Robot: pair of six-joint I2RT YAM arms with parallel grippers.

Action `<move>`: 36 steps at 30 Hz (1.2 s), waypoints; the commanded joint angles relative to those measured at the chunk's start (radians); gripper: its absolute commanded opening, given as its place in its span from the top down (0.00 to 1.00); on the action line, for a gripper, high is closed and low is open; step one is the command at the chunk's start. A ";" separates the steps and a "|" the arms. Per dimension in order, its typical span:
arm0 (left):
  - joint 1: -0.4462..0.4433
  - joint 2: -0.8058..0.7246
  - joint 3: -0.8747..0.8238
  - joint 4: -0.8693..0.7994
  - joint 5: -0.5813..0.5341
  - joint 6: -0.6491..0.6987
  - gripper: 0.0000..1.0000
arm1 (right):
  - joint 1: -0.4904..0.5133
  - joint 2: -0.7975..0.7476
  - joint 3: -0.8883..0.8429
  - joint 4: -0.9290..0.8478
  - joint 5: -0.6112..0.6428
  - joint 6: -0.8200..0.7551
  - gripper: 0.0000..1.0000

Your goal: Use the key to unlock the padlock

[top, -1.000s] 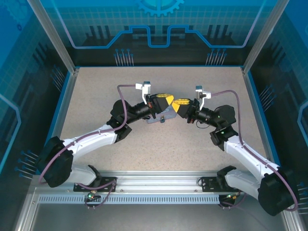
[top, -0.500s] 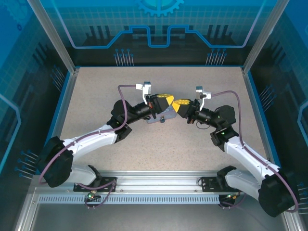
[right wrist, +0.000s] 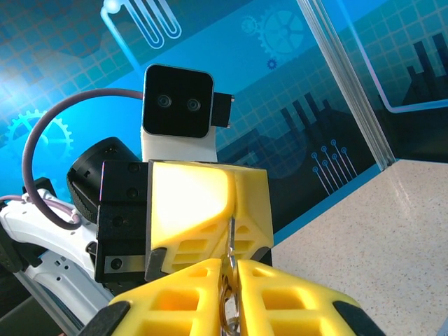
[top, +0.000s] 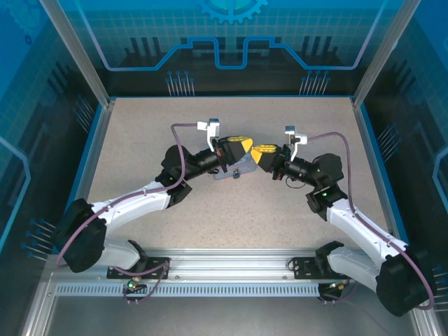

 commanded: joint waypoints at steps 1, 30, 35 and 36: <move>0.000 -0.017 -0.001 0.050 -0.033 0.020 1.00 | 0.011 -0.013 -0.013 -0.014 -0.012 -0.011 0.85; 0.102 -0.145 -0.070 -0.139 -0.039 0.076 0.51 | -0.031 -0.091 0.061 -0.511 0.046 -0.240 1.00; 0.123 -0.184 -0.111 -0.310 -0.053 0.116 0.42 | -0.060 -0.061 0.113 -0.825 0.117 -0.387 1.00; 0.123 -0.184 -0.121 -0.335 -0.057 0.118 0.42 | -0.064 -0.039 0.126 -0.883 0.142 -0.411 1.00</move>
